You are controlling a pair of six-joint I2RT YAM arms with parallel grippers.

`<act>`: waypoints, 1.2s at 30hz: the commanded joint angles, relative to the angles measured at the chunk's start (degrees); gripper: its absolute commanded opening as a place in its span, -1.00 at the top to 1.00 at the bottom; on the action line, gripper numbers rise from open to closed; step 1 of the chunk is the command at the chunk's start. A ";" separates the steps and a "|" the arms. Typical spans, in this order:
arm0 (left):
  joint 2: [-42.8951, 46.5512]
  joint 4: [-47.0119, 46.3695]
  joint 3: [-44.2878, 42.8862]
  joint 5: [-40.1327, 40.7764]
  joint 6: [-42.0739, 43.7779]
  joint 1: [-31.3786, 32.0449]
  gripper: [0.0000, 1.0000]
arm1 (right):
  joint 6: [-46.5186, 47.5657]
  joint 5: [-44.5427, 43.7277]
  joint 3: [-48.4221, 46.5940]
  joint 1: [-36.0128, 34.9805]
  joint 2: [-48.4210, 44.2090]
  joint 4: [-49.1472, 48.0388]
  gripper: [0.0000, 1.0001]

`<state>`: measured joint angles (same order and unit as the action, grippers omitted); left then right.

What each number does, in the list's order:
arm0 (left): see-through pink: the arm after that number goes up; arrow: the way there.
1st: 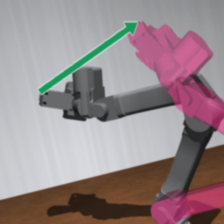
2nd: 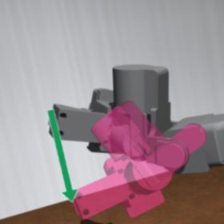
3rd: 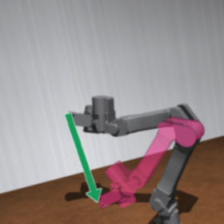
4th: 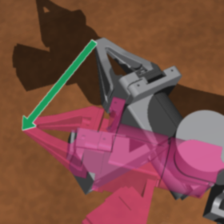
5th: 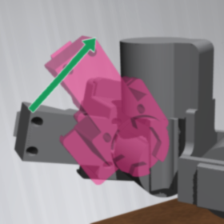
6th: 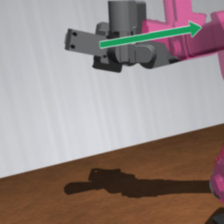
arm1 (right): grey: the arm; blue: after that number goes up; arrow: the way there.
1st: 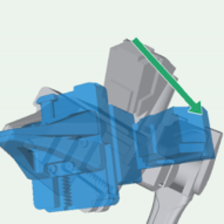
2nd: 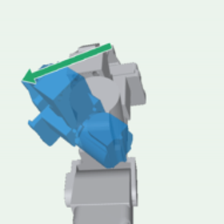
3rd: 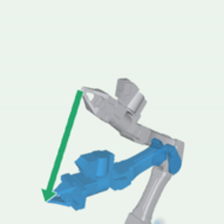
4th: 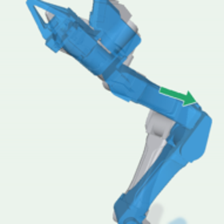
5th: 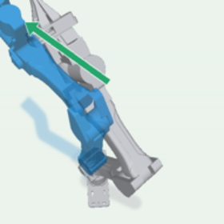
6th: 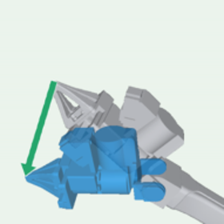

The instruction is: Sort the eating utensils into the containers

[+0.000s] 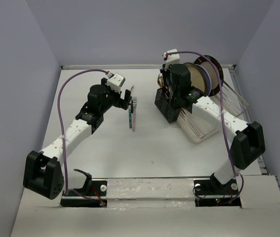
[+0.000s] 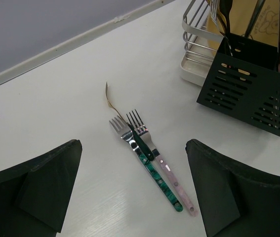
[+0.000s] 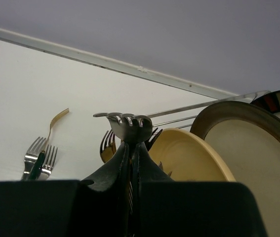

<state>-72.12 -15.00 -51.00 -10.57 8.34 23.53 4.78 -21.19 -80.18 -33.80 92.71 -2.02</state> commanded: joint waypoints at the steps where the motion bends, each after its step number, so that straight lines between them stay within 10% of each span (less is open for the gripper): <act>1: 0.93 -2.40 0.38 0.55 1.07 -0.24 -0.98 | 0.14 0.98 -3.75 -0.12 -4.28 -1.06 1.00; 36: 0.75 -2.05 0.90 0.20 1.15 -0.24 -0.98 | -1.26 2.03 -3.58 -1.18 -0.95 1.85 1.00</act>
<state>-72.16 -15.00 -51.00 -10.46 8.60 23.53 3.97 -18.46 -82.56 -34.59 90.63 1.21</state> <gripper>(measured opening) 0.989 0.046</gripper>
